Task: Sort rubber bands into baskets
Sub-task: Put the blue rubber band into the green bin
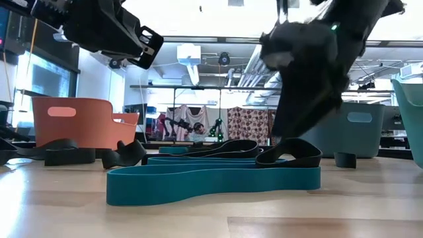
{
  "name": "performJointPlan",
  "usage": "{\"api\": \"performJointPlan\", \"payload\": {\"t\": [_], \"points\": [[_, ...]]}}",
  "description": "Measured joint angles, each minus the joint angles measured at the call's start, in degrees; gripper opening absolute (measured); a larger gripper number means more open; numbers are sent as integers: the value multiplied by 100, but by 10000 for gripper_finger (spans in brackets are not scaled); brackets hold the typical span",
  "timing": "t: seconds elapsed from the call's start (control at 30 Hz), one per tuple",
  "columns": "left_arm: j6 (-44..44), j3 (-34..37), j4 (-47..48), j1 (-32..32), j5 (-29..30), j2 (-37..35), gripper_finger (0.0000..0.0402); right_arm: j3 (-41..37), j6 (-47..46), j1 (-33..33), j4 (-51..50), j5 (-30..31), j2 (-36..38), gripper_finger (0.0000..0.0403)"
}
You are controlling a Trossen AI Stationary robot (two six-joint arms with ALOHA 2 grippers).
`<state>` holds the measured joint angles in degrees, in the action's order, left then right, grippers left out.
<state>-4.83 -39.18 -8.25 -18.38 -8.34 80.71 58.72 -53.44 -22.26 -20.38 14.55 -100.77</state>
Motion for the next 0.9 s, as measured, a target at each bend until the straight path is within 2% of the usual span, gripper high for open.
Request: {"api": "performJointPlan", "payload": {"t": [0.3,0.4,0.6,0.73,0.9], "points": [[28,0,-26,9,42,0,0,505,207,89,-154,-125,-792,162],[26,0,-29,9,42,0,0,513,220,145,-235,-115,-853,126],[112,0,-96,9,57,0,0,529,602,267,-652,-146,-817,15],[325,2,-365,42,-15,0,0,657,743,274,-1208,-195,-657,15],[328,2,-634,42,-22,0,0,1275,646,-5,-2574,184,-376,3]]}}
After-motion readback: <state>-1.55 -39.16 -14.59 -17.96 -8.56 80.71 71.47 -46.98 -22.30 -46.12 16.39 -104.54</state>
